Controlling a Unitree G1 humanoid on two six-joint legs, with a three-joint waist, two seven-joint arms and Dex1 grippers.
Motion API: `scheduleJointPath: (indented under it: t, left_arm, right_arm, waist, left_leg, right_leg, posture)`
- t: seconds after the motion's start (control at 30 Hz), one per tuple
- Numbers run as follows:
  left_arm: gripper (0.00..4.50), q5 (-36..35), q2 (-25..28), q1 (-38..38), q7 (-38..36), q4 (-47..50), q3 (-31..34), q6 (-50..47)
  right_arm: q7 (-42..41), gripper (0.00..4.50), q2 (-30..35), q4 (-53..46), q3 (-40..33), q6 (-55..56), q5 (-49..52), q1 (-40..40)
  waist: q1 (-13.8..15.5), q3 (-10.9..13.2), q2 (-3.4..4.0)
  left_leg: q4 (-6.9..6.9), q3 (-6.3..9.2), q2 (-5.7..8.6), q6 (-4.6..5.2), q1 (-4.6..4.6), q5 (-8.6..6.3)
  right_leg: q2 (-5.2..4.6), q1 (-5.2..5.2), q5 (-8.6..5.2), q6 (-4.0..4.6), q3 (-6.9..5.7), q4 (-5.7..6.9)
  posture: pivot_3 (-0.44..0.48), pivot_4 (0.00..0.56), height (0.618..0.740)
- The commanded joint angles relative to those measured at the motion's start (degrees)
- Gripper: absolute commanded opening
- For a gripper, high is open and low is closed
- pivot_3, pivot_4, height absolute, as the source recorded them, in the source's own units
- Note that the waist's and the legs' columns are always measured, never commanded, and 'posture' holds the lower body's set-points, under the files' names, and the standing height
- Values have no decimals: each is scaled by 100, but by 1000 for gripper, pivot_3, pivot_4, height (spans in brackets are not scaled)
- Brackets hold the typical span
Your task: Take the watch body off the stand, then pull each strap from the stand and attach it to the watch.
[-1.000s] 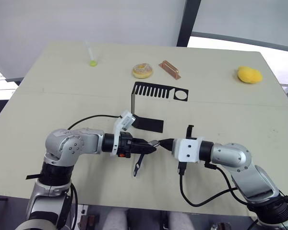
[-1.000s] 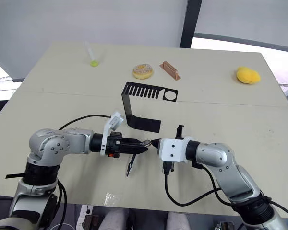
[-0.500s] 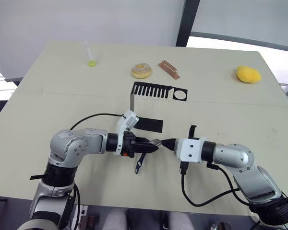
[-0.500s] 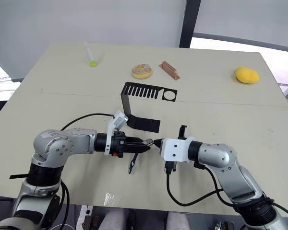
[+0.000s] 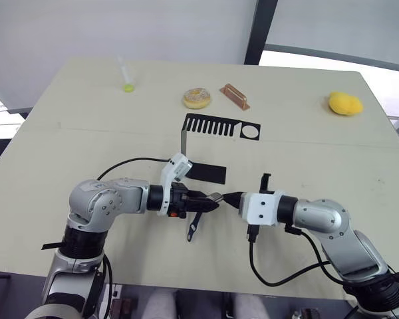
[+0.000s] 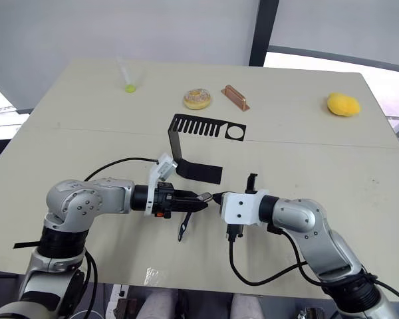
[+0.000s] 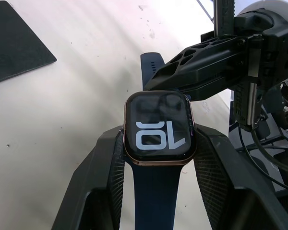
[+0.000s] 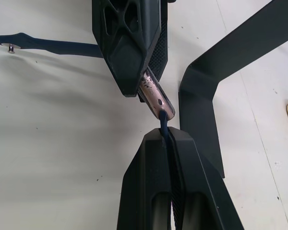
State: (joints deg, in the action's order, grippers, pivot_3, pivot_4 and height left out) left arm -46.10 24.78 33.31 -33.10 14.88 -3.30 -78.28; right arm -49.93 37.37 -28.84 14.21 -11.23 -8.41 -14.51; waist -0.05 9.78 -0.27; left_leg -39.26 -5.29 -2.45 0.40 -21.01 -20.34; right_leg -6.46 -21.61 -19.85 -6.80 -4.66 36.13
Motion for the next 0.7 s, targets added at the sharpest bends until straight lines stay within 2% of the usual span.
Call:
scheduleJointPath:
  t: [0.03,0.7]
  left_arm:
    - [1590,-29,-149,110,17,132,-149,12]
    - [1590,128,-190,108,50,86,-207,82]
  right_arm:
    - [73,0,-170,-302,154,336,78,-175]
    - [50,0,-428,-195,274,287,-129,-293]
  waist:
    - [1,0,0]
    - [2,0,0]
  left_leg:
    - [0,0,0,0,0,0]
    - [0,1,21,0,0,0]
  right_leg:
    - [0,0,0,0,0,0]
    - [-1,0,0,0,0,0]
  posture:
    - [0,150,740]
    - [0,150,740]
